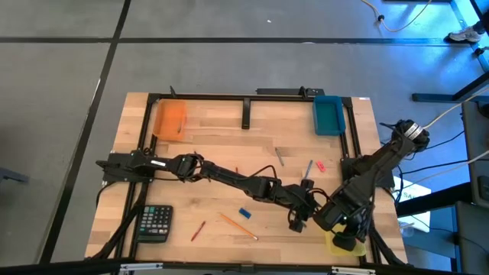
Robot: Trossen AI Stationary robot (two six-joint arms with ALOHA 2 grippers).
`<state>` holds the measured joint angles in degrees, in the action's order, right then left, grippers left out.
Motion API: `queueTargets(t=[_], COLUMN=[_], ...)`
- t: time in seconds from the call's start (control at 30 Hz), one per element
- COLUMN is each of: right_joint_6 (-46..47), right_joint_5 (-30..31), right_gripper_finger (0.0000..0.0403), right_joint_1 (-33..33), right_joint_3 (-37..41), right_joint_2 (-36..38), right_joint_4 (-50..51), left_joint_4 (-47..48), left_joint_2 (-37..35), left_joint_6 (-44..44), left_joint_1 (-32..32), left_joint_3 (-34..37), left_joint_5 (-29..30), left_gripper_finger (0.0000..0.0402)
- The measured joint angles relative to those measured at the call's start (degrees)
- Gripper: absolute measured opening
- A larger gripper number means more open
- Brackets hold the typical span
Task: Sort crayons/erasers/pens/pencils in bins
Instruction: Put the pink pencil into the yellow bin, then put the blue pencil into the yellow bin
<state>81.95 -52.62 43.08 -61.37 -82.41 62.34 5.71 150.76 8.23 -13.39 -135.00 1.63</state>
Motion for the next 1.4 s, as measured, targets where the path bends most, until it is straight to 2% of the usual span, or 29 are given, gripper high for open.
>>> queueTargets(t=[0.17,0.37,0.5,0.67,0.83,0.93,1.03,1.2,1.4], right_joint_6=[-0.1,-1.7,-1.7,-3.0,-3.1,-3.1,-2.7,0.8,8.3], right_joint_5=[0.2,7.0,9.6,9.5,6.9,8.5,15.5,32.8,49.9], right_gripper_finger=[0.0065,0.0115,0.0139,0.0146,0.0142,0.0142,0.0142,0.0142,0.0142], right_joint_1=[-1.2,-3.4,-4.7,-5.1,-5.1,-5.1,-5.4,-5.5,-5.3], right_joint_3=[1.8,1.8,1.8,1.8,1.4,0.3,-0.4,0.3,0.4], right_joint_2=[0.0,0.0,0.0,0.0,0.0,0.0,0.0,0.0,0.0], right_joint_4=[-1.2,0.1,3.2,11.6,18.6,20.0,19.6,16.8,17.1], left_joint_4=[0.0,0.0,0.5,1.6,2.5,3.1,4.1,6.2,16.7], left_joint_2=[0.0,0.0,0.0,0.1,0.1,0.1,0.1,0.1,-2.1], left_joint_6=[1.1,1.5,1.5,1.5,1.5,1.4,1.4,1.1,3.2], left_joint_1=[0.0,0.0,0.1,0.2,0.9,1.6,2.1,2.3,2.7], left_joint_3=[0.0,0.0,0.0,0.1,0.0,0.0,0.0,0.0,0.0], left_joint_5=[0.0,0.1,0.1,0.6,0.7,0.7,0.7,0.7,2.3], left_gripper_finger=[0.0133,0.0133,0.0133,0.0133,0.0133,0.0133,0.0133,0.0133,0.0133])
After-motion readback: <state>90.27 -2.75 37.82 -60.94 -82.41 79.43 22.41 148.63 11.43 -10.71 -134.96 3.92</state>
